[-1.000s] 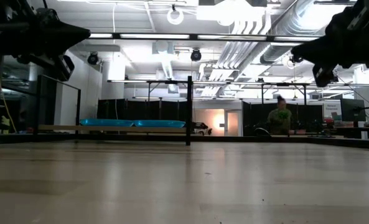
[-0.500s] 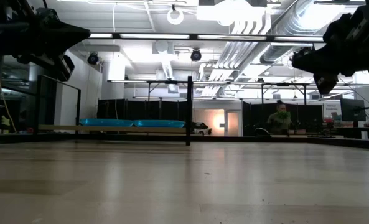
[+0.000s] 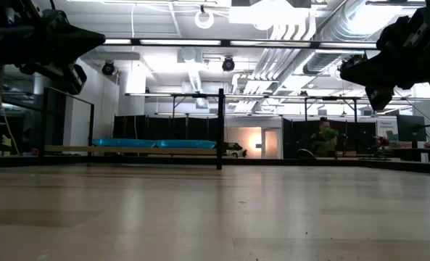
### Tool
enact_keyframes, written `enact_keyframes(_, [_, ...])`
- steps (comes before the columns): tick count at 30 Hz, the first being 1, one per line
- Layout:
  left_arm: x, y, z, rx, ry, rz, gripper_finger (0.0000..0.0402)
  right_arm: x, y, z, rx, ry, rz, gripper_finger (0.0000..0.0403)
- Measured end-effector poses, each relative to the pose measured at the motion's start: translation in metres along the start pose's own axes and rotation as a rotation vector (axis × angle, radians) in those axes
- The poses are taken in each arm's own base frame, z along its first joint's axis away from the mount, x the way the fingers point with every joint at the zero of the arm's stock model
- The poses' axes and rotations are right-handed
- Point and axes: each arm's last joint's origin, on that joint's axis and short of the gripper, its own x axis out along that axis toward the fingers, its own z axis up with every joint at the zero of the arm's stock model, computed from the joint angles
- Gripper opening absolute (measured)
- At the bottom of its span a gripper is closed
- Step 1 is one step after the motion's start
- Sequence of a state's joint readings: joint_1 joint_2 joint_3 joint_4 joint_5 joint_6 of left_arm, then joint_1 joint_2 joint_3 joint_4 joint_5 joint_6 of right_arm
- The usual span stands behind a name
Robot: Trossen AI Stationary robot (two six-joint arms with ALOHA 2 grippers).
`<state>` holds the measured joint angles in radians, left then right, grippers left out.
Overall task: Place and stack plates onto a shelf
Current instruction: Return to Home Position
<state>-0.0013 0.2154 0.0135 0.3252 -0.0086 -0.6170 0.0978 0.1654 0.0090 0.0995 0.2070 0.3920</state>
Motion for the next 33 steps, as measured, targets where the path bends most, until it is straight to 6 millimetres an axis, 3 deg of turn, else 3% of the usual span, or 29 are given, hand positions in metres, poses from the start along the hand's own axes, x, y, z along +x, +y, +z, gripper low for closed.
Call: enact_keyframes(33, [0.0, 0.0009, -0.0012, 0.0, 0.012, 0.009, 0.0001, 0.0, -0.0002, -0.0005, -0.001, 0.003, -0.001, 0.0])
